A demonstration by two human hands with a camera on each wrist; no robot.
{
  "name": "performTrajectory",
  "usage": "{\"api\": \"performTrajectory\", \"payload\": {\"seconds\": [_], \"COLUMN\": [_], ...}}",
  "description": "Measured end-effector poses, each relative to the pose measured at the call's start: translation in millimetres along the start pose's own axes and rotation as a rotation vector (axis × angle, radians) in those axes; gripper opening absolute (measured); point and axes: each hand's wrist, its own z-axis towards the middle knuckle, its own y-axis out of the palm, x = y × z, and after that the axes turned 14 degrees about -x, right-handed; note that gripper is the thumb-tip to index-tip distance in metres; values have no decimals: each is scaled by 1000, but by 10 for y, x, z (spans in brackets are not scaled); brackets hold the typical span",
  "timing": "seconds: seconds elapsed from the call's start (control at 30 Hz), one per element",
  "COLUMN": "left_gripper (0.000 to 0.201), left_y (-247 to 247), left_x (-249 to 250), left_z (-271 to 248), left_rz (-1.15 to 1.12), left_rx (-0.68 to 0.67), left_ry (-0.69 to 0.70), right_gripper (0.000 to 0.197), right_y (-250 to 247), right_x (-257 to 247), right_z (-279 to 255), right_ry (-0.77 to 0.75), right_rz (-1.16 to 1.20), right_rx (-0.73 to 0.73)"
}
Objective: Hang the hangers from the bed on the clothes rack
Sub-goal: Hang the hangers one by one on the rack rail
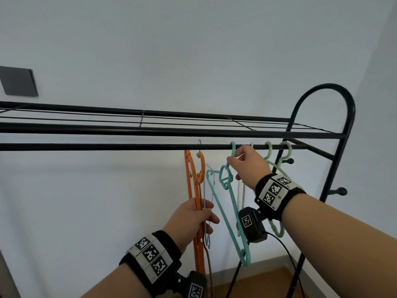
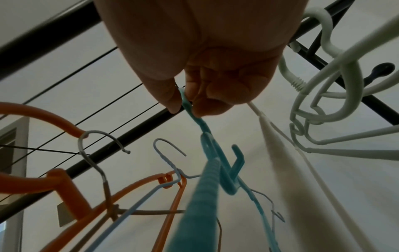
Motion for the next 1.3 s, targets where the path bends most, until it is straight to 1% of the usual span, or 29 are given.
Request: {"api": "performTrajectory", "payload": {"seconds": [0.1,0.27,0.57,0.7,0.8,0.9,1.0,1.1,1.17,1.23,1.3], "left_gripper": [14,14,11,20,25,25,21,16,13,11,10], "left_y": [13,-16,-255,-335,-400,-452,-417,-332,-284,-238,-184], "left_x": [-19,-113,-135,-107,-84,-103,-171,-249,-288,-305,-309], "left_z": [-7,-83,3,144,236,228,88,-99,-185,-247,-306], "left_rz": [6,9,-132,-153,-167,-176,-145,-91,-50,4,70], "left_rx": [-5,-4,180,225,249,266,245,192,157,128,103], "left_ry": [12,10,-24,-43,-57,-55,-50,-51,-53,-61,-80], "right_gripper": [20,16,18,18,19,17,17,12,17,25,27], "right_y": [-14,-13,33,14,-9,-21,-42,-33,31,143,275], "right_x": [8,-4,-2,-16,-19,-25,-41,-154,-295,-435,-508], "right_z": [-8,4,-10,-36,-60,-76,-124,-221,-295,-362,-390], "right_ry": [-18,-13,-1,5,-1,0,4,-64,-120,-147,-132], "right_rz": [-14,-71,-22,-39,-31,-24,39,119,106,51,-25], "right_rx": [-4,-114,-120,-126,-115,-96,-22,47,-4,-125,-239]}}
